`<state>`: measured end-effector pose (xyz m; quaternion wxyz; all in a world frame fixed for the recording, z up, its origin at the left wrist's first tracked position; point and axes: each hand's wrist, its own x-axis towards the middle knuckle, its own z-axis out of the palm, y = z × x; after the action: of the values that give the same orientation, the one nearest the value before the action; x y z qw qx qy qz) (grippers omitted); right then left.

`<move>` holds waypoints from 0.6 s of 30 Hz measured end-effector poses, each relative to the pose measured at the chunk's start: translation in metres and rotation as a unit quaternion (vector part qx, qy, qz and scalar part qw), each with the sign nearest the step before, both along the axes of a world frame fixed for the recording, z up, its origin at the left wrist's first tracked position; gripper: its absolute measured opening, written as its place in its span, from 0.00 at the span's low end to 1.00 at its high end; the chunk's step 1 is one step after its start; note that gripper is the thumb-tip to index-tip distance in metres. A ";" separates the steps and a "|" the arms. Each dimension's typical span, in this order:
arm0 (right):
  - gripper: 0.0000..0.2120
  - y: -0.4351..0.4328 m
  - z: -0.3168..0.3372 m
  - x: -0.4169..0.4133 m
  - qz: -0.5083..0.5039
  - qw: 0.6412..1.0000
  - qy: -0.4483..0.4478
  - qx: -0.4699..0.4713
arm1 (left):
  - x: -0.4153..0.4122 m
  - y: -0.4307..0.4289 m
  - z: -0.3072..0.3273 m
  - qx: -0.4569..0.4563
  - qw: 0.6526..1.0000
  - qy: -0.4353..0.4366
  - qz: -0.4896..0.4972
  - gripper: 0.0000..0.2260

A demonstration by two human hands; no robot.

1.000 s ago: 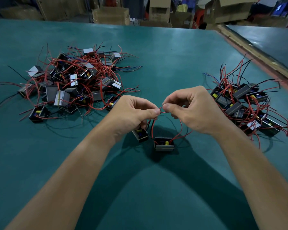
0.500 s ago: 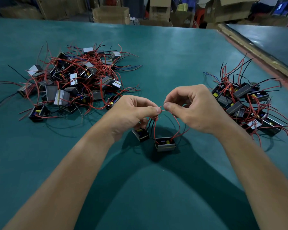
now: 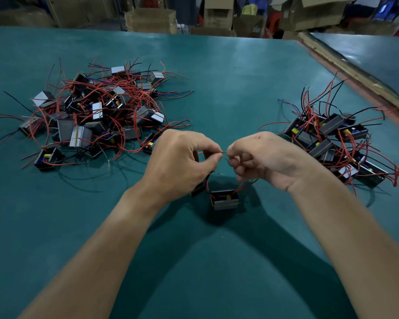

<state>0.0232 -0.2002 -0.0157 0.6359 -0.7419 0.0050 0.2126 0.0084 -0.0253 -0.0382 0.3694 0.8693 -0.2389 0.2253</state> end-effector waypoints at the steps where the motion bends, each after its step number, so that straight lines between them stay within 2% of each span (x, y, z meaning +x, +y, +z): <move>1: 0.11 -0.001 0.002 0.000 0.005 0.999 0.030 0.017 | 0.000 0.000 0.000 0.010 1.000 -0.013 -0.004 0.03; 3: 0.10 -0.003 0.003 0.001 0.023 0.996 0.072 0.050 | 0.000 -0.002 0.000 0.004 1.000 -0.013 -0.011 0.03; 5: 0.09 -0.003 0.003 0.001 0.051 0.993 0.085 0.070 | 0.000 -0.002 -0.001 -0.026 0.999 0.025 -0.016 0.03; 8: 0.10 -0.003 0.003 0.000 0.069 0.994 0.029 0.083 | 0.002 -0.002 -0.003 -0.073 0.991 0.111 -0.019 0.07; 11: 0.09 -0.002 0.000 0.001 0.040 0.995 -0.051 0.069 | 0.005 -0.002 -0.002 -0.141 0.975 0.171 -0.017 0.11; 13: 0.07 -0.001 -0.005 0.002 0.027 0.991 -0.132 -0.012 | 0.007 -0.002 -0.001 -0.197 0.960 0.198 -0.010 0.10; 15: 0.05 0.000 -0.011 0.003 0.060 0.958 -0.240 -0.142 | 0.009 0.000 0.000 -0.242 0.945 0.218 0.004 0.10; 17: 0.15 0.003 -0.016 -0.001 0.131 0.920 -0.281 -0.242 | 0.010 0.002 0.002 -0.277 0.931 0.237 0.018 0.09; 18: 0.18 0.006 -0.018 -0.003 0.154 0.909 -0.286 -0.263 | 0.011 0.003 0.003 -0.291 0.924 0.247 0.022 0.09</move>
<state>0.0198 -0.1945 -0.0337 0.3513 -0.9027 -0.2356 0.0781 0.0191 -0.0218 -0.0353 0.6487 0.7564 -0.0446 0.0712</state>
